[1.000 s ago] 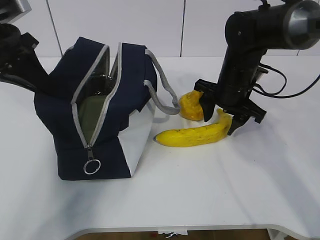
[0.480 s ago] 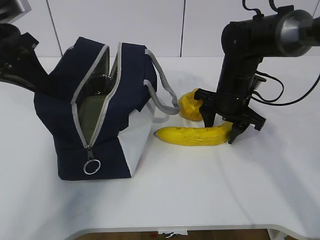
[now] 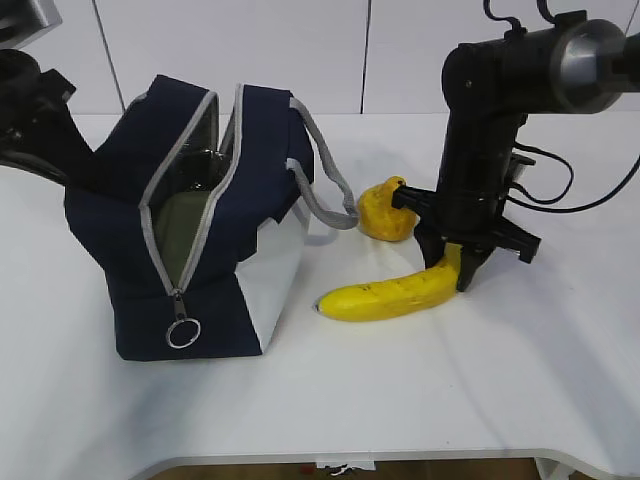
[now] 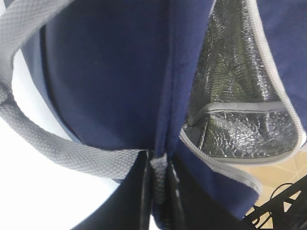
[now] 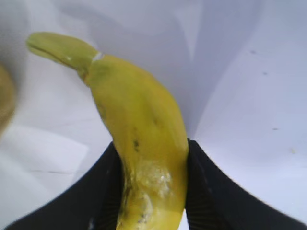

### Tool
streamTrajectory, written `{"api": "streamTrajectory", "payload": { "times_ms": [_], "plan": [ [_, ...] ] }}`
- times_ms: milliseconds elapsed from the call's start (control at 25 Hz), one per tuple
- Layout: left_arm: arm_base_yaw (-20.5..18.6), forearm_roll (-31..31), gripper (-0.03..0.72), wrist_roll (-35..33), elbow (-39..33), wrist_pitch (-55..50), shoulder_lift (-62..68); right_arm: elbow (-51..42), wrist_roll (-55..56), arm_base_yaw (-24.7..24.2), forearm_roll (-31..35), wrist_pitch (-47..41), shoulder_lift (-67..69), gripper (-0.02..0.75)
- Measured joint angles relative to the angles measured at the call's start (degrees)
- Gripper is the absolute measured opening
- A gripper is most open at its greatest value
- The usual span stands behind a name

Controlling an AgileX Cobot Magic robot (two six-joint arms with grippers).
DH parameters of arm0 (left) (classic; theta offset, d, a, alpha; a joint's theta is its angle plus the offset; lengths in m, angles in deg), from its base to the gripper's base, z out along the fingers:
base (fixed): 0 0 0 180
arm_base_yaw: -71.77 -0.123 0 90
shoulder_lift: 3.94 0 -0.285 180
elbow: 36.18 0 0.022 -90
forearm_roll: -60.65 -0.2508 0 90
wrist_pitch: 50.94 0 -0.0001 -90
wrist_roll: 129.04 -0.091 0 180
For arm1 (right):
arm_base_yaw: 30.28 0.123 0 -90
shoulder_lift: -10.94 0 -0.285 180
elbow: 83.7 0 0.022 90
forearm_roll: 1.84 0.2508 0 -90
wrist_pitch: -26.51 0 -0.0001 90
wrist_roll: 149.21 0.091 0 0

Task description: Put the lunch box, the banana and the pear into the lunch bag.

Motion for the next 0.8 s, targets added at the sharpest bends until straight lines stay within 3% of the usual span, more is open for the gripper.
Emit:
{"api": "streamTrajectory", "payload": {
  "times_ms": [800],
  "plan": [
    [0.0, -0.31, 0.018, 0.0, 0.0, 0.0, 0.0, 0.47, -23.75, 0.0, -14.89, -3.98, -7.63, 0.273]
  ]
}}
